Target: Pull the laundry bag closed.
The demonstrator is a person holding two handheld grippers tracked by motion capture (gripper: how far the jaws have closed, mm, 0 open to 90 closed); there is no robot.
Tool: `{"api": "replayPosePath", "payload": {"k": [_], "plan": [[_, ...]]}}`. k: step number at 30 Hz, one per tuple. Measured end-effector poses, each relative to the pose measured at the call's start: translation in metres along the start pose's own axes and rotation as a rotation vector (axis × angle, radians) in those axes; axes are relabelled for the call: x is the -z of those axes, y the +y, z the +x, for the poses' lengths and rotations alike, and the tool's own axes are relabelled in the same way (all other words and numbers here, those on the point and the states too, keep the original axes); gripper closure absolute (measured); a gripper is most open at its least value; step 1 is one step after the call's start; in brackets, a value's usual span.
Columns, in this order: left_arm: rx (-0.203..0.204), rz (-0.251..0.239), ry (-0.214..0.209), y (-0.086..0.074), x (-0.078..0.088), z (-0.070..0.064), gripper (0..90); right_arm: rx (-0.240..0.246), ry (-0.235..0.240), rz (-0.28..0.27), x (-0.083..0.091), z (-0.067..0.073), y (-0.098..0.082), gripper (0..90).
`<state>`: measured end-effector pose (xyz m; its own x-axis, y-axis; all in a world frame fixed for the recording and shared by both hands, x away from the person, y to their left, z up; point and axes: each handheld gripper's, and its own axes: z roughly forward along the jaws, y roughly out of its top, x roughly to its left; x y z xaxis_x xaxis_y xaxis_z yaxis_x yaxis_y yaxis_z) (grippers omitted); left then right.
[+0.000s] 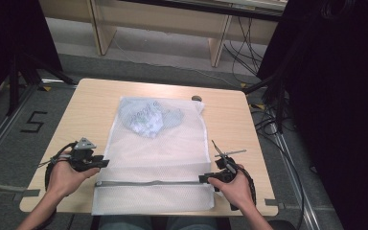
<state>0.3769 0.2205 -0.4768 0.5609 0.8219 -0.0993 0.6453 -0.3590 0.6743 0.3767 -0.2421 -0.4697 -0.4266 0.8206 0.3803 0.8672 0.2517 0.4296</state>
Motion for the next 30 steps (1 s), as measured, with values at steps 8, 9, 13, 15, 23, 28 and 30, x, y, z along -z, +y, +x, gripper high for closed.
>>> {"api": "replayPosePath", "payload": {"k": [8, 9, 13, 15, 23, 28, 30], "plan": [[0.033, 0.006, 0.005, -0.001, -0.004, 0.004, 65.5, 0.026, 0.017, -0.009, -0.007, 0.004, 0.004, 63.9], [0.034, 0.013, 0.01, -0.001, -0.005, 0.004, 64.7, 0.044, 0.013, -0.024, -0.009, 0.004, 0.004, 63.9], [0.072, 0.015, -0.001, -0.003, -0.006, 0.004, 65.1, 0.053, 0.038, -0.012, -0.014, 0.009, 0.009, 64.7], [0.084, 0.021, -0.005, -0.004, -0.004, 0.003, 65.7, 0.061, 0.033, -0.021, -0.014, 0.011, 0.009, 64.9], [0.113, 0.031, 0.009, -0.001, 0.007, 0.0, 75.1, 0.095, 0.074, -0.04, -0.018, 0.026, 0.013, 66.9], [0.199, 0.076, -0.03, -0.012, 0.016, -0.001, 82.8, 0.113, 0.103, -0.019, -0.021, 0.039, 0.016, 73.4], [0.215, 0.097, -0.032, -0.017, 0.02, -0.002, 84.8, 0.116, 0.121, -0.016, -0.022, 0.044, 0.018, 76.3]]}}
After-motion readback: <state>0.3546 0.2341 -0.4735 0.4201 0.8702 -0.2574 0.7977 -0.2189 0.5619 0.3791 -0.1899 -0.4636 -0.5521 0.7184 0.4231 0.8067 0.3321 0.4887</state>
